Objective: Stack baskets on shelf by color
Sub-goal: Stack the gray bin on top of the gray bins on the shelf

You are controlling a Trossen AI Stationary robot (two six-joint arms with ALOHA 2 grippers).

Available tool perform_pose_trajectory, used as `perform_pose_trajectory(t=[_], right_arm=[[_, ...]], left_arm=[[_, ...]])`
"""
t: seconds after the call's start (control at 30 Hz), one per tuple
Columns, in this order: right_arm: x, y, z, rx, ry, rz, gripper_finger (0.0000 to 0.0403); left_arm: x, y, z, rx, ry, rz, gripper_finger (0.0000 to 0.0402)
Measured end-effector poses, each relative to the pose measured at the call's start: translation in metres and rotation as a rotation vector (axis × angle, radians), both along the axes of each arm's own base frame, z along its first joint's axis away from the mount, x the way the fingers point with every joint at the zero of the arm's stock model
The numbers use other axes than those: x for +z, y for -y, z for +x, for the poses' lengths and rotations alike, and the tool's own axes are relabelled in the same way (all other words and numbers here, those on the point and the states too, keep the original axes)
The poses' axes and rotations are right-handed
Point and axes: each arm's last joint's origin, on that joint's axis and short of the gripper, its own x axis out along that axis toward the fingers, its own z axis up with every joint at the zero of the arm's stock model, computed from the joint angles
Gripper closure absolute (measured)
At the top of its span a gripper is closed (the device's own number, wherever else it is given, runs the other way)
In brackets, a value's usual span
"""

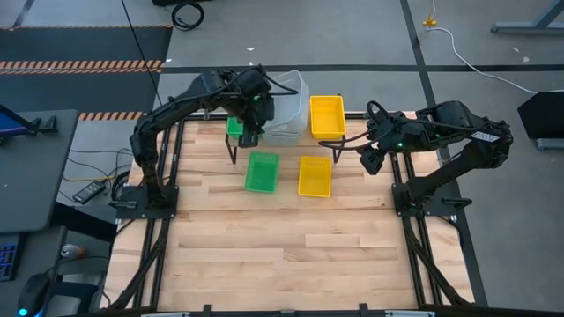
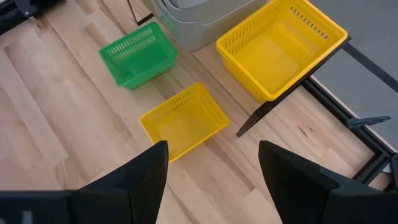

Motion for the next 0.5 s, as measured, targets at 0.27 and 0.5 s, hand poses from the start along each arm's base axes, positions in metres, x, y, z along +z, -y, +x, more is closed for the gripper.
perform_pose_trajectory(t=[0.27,0.5], right_arm=[[0.0,0.0,0.0,-0.004,0.001,0.002,0.0147],[0.0,0.0,0.0,-0.012,0.005,0.008,0.0147]], left_arm=[[-0.014,-0.002,0.01,0.0,-0.041,-0.033,0.0322],[-0.015,-0.003,0.012,0.016,-0.049,-0.002,0.0375]])
